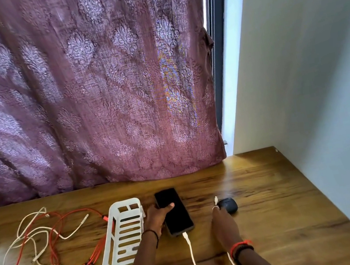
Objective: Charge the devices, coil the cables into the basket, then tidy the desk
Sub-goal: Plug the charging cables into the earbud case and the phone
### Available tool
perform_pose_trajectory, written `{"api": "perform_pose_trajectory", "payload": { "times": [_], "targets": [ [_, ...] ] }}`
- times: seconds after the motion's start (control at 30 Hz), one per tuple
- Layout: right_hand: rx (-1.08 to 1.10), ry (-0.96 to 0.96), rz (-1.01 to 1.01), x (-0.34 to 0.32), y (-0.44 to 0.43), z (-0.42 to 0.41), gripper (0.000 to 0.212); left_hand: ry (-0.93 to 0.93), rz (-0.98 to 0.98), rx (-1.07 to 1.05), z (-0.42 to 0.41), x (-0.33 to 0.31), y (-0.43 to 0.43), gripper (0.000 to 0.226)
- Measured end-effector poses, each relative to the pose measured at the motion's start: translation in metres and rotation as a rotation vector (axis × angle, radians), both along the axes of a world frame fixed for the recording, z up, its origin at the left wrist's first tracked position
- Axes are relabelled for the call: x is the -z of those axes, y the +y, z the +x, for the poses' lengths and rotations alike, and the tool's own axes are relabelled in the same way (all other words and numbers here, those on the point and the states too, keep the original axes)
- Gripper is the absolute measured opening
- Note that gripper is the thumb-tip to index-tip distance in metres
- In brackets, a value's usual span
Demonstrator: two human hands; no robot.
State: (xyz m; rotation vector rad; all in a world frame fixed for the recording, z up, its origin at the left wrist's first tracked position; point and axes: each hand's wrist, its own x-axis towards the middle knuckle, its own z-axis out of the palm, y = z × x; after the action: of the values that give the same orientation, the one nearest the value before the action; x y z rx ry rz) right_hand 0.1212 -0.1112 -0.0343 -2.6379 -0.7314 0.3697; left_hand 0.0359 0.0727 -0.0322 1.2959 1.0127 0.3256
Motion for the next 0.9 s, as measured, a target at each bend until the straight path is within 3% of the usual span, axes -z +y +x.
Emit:
{"api": "perform_pose_trajectory", "payload": {
  "times": [0.37,0.5,0.67,0.9],
  "targets": [
    [0.013,0.065,0.064,0.001,-0.005,0.001,0.022,0.092,0.149,0.121,-0.016,0.007,-0.033,0.054],
    [0.039,0.089,0.121,-0.006,-0.008,0.002,0.006,0.098,0.159,0.124,-0.019,0.012,-0.039,0.05],
    [0.106,0.144,0.265,-0.015,-0.009,0.011,0.005,0.116,0.206,0.197,-0.022,0.015,-0.038,0.052],
    [0.305,0.358,0.541,-0.032,-0.021,0.028,0.013,0.455,0.604,0.393,-0.027,0.003,-0.032,0.065]
  ]
}}
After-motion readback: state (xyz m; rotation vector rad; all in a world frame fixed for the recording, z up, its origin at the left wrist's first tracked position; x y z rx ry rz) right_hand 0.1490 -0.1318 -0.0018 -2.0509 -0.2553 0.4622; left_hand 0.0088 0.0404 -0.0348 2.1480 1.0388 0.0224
